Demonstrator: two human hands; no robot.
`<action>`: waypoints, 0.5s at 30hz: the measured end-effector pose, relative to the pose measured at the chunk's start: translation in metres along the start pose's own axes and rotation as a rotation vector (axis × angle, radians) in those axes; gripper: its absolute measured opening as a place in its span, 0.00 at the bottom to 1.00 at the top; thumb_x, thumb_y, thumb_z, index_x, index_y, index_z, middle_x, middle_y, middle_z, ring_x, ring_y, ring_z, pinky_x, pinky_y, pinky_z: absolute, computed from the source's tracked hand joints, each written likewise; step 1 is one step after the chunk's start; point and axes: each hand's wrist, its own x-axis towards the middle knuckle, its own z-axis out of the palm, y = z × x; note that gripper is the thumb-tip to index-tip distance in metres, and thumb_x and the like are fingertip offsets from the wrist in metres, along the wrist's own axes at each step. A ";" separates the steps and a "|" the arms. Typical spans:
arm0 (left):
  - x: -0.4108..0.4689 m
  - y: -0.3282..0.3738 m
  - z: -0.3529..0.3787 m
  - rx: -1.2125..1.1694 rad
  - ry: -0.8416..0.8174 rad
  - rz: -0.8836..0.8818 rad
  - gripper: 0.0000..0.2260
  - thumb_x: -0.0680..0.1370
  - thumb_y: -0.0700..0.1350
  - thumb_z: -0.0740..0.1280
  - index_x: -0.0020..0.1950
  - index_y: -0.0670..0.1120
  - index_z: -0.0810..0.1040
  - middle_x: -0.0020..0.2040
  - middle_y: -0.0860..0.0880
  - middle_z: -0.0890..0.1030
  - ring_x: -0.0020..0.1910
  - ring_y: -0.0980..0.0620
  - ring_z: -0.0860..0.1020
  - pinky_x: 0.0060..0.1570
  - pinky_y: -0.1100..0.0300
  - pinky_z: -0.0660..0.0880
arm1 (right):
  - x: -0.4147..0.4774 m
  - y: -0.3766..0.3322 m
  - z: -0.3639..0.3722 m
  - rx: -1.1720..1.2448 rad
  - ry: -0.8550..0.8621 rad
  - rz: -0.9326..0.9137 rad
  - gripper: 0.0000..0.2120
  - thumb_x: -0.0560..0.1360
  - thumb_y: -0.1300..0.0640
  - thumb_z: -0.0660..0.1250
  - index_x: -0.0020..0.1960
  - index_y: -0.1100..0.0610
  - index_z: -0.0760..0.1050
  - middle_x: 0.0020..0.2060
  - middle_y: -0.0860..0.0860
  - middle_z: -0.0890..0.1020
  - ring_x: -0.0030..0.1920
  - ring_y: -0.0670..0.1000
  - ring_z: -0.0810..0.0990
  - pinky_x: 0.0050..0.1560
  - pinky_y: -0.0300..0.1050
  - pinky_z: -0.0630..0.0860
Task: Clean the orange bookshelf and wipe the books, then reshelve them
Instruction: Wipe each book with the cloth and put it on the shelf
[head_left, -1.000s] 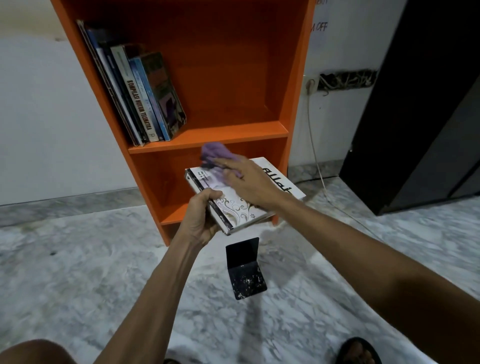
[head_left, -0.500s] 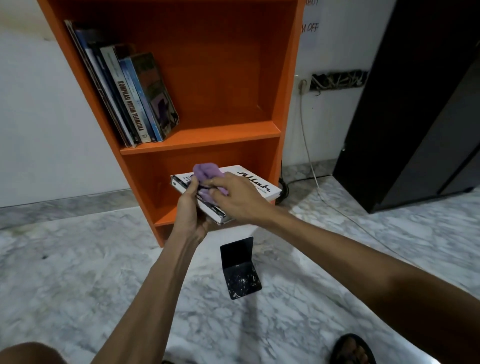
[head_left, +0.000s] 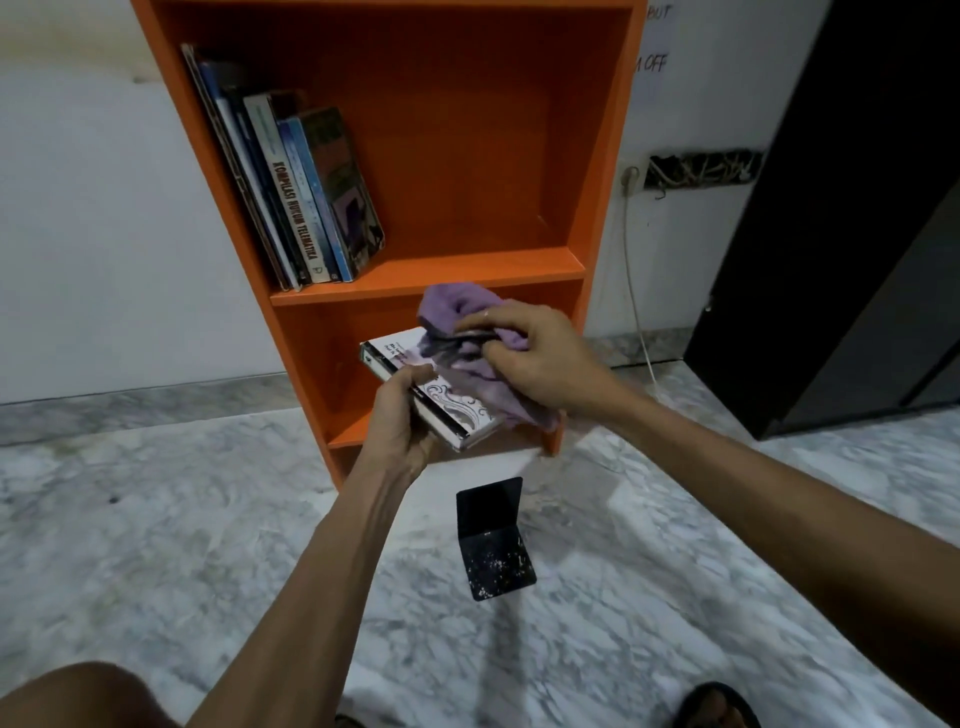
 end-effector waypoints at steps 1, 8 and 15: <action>0.000 -0.003 0.003 0.019 -0.022 0.016 0.11 0.80 0.44 0.58 0.55 0.43 0.77 0.50 0.42 0.84 0.49 0.44 0.82 0.53 0.48 0.79 | 0.002 -0.004 0.014 -0.002 -0.049 -0.012 0.17 0.77 0.61 0.63 0.64 0.53 0.79 0.59 0.48 0.80 0.54 0.40 0.76 0.55 0.34 0.73; -0.006 -0.004 -0.010 0.033 -0.073 0.030 0.15 0.81 0.46 0.56 0.57 0.40 0.79 0.52 0.39 0.83 0.52 0.40 0.81 0.57 0.43 0.77 | 0.031 0.011 0.035 -0.052 -0.223 -0.068 0.14 0.81 0.54 0.65 0.66 0.53 0.77 0.56 0.51 0.82 0.51 0.47 0.78 0.53 0.44 0.75; -0.016 -0.004 -0.020 0.050 -0.019 -0.097 0.16 0.77 0.39 0.61 0.63 0.36 0.73 0.58 0.35 0.81 0.59 0.36 0.79 0.65 0.37 0.70 | 0.034 0.077 -0.012 -0.345 0.036 0.361 0.12 0.80 0.56 0.66 0.62 0.56 0.76 0.48 0.52 0.80 0.41 0.52 0.78 0.31 0.35 0.68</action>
